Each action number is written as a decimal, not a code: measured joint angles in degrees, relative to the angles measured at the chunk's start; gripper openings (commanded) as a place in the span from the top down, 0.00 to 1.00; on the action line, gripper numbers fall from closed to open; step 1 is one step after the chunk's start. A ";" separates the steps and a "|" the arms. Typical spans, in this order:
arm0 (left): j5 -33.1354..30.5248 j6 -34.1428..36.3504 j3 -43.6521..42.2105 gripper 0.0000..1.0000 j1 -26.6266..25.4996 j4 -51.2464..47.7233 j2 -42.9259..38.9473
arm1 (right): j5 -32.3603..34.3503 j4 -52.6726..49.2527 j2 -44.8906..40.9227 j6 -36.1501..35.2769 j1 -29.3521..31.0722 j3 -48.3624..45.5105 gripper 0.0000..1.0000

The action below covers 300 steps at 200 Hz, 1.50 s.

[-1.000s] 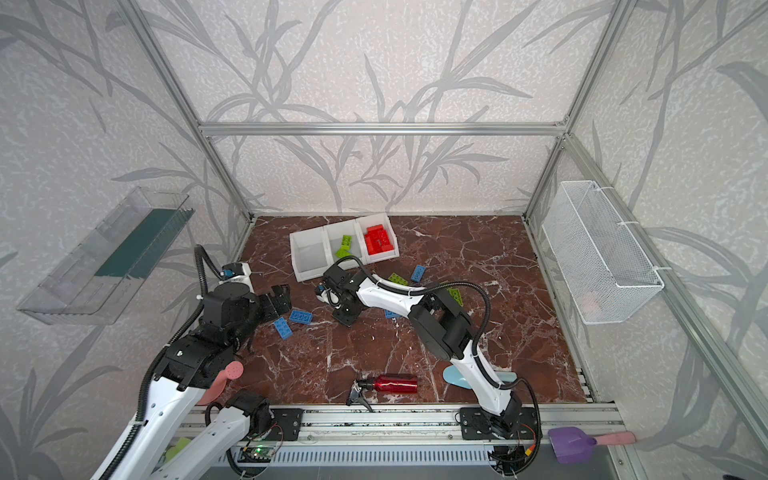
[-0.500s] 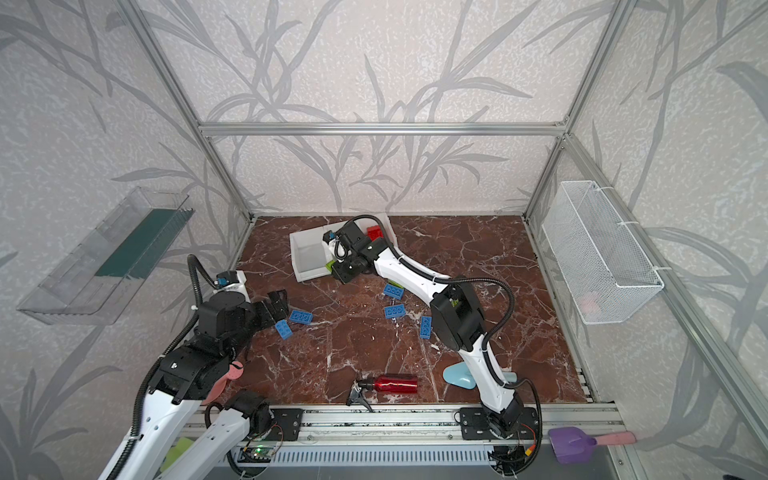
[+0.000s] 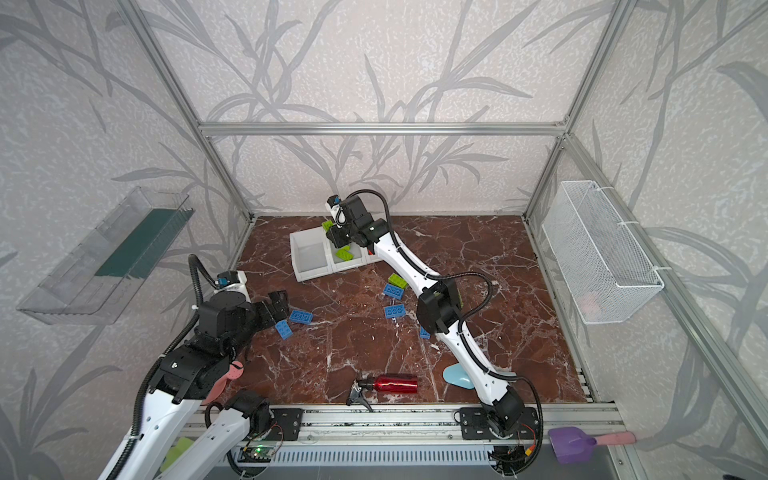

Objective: Sort the legos into containers by color
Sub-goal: 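Carry the lime-green brick with the right gripper into the middle compartment and release, then grasp a wide lime-green brick with the left gripper while the right gripper withdraws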

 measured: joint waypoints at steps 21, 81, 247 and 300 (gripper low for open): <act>0.07 0.02 -0.02 0.01 0.00 0.00 0.24 | 0.26 0.68 0.59 1.22 -0.13 -0.98 0.53; 0.87 -0.09 -0.04 0.01 -0.07 0.13 1.38 | 0.37 2.97 0.59 2.89 -1.40 -1.66 0.29; 19.93 7.30 18.91 0.01 -5.84 6.36 42.95 | -7.78 32.94 -61.09 12.48 -17.31 -87.58 0.17; 20.39 10.43 30.58 0.01 -10.51 6.12 59.49 | -8.76 33.70 -78.93 14.62 -21.42 -108.69 0.10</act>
